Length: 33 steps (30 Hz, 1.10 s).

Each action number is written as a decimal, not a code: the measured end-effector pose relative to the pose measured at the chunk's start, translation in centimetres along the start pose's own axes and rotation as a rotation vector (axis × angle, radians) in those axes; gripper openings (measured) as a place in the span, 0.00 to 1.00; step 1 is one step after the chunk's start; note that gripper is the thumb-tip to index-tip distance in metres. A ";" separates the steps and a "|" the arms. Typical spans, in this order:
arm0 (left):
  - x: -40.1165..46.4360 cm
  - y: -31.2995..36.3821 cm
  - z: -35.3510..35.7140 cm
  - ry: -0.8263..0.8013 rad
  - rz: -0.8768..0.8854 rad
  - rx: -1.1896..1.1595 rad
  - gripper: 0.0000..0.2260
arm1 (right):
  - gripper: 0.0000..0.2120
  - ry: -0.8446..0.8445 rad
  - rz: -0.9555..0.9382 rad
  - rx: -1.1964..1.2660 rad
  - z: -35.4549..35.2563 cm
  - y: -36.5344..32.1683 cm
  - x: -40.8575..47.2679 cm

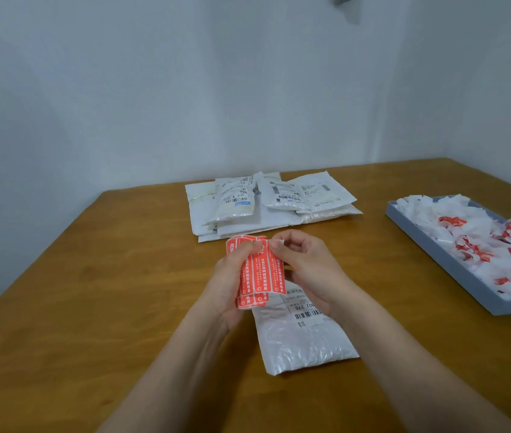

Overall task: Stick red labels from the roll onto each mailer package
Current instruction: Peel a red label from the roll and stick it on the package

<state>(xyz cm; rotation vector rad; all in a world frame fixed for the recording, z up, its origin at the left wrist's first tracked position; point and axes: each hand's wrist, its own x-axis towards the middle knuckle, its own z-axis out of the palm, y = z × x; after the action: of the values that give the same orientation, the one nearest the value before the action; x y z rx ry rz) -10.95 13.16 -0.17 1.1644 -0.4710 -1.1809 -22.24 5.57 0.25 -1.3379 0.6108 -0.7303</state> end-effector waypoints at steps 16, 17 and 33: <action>-0.3 -0.1 0.5 -0.012 -0.004 -0.040 0.22 | 0.07 0.032 -0.027 0.074 0.5 0.3 -0.2; -0.2 -0.1 0.4 -0.009 0.003 -0.019 0.24 | 0.06 0.019 -0.009 0.103 0.4 0.1 -0.2; -0.3 0.1 0.8 -0.034 0.028 -0.043 0.20 | 0.04 0.092 -0.009 0.214 1.5 0.4 -0.7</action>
<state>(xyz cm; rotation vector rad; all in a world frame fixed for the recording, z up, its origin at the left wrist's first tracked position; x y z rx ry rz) -11.66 13.08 0.27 1.0983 -0.4842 -1.1827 -21.51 7.02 0.09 -1.1157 0.5825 -0.8442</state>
